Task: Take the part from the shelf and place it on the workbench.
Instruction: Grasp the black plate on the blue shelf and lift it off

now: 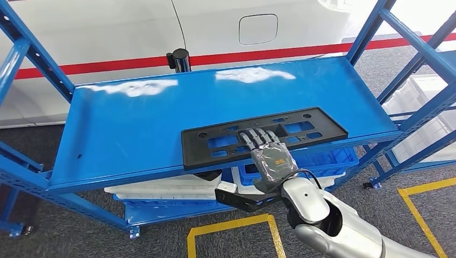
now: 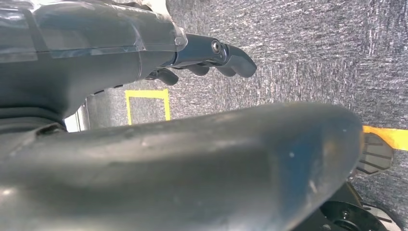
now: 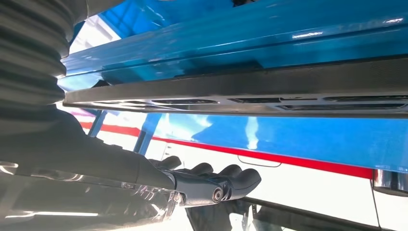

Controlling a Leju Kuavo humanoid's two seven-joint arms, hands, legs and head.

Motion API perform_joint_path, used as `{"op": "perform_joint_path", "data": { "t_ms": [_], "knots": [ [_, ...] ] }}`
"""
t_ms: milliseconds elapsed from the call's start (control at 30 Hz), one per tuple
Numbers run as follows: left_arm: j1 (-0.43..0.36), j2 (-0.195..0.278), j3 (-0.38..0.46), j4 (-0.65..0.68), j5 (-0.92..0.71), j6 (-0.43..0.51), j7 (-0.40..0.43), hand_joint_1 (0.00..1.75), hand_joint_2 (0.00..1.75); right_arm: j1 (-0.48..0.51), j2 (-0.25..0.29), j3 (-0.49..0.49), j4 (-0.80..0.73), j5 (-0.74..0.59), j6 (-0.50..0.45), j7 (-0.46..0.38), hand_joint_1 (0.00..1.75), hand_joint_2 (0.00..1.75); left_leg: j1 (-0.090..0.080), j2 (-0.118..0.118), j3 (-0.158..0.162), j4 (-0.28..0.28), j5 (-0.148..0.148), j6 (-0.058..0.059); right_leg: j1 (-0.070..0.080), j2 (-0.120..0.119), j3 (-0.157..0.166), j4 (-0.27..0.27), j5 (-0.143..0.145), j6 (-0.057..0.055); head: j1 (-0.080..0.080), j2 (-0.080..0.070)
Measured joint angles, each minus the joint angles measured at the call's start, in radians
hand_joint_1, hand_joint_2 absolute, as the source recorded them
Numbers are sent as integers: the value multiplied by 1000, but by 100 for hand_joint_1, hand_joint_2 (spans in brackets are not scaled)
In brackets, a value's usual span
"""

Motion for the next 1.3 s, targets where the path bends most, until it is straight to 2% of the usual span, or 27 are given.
{"op": "perform_joint_path", "data": {
  "t_ms": [533,700,800,867,933,967,1000,1033,1100,1133,1167,1200,1300],
  "knots": [
    [0,0,0,0,0,0,9,0,0,1,0,0,0,-32,2,0,0,175,0,0,0,0,0,0,0,0,0,0,0,0,0,0],
    [0,0,0,0,0,0,14,0,0,5,0,1,0,-41,12,0,0,175,-5,0,-2,5,-2,7,-5,-2,1,-5,4,10,-3,0],
    [0,0,0,0,0,0,14,0,0,7,0,-2,-1,-41,14,0,0,175,-1,0,5,-9,7,18,-5,-1,0,-3,1,18,-3,0],
    [-1,0,0,0,0,0,14,0,0,9,0,-4,-2,-42,14,0,0,175,6,2,14,-23,15,25,-5,0,-25,54,-34,24,2,0],
    [0,0,0,0,0,0,15,0,0,14,-2,-6,-1,-43,14,0,0,175,7,1,17,-25,15,27,-7,1,-87,183,-92,29,8,0],
    [0,0,0,0,0,0,15,0,0,16,-3,-6,0,-44,15,0,0,175,7,0,18,-25,14,27,-8,1,-118,240,-109,31,10,0],
    [1,0,0,0,0,0,15,0,0,18,-3,-6,0,-45,15,0,0,175,7,-1,20,-25,12,26,-10,1,-135,269,-108,33,12,0],
    [1,0,0,0,0,0,15,0,0,19,-3,-6,1,-46,15,0,0,175,8,-2,25,-24,8,23,-11,1,-131,254,-84,34,15,0],
    [2,-1,0,0,0,0,15,0,0,19,-3,-6,2,-46,15,0,0,175,11,-4,40,-24,-3,14,-16,1,-75,133,-7,34,23,0],
    [1,-1,0,0,0,0,16,0,0,19,-3,-6,2,-46,15,0,0,175,10,-4,45,-22,-10,8,-16,1,-44,71,18,33,26,0],
    [1,-1,0,0,0,0,16,0,0,19,-3,-6,2,-47,15,0,0,175,10,-4,47,-21,-15,2,-15,2,-22,28,26,29,27,0],
    [0,-1,0,0,0,-1,16,0,0,19,-3,-6,3,-47,15,0,0,175,9,-4,47,-20,-19,-4,-13,3,-13,11,20,23,26,0],
    [-1,-1,0,0,0,-1,16,0,0,18,-3,-7,2,-47,15,0,0,175,10,0,49,-18,-30,-21,-10,6,-6,2,6,1,16,0]
  ]
}}
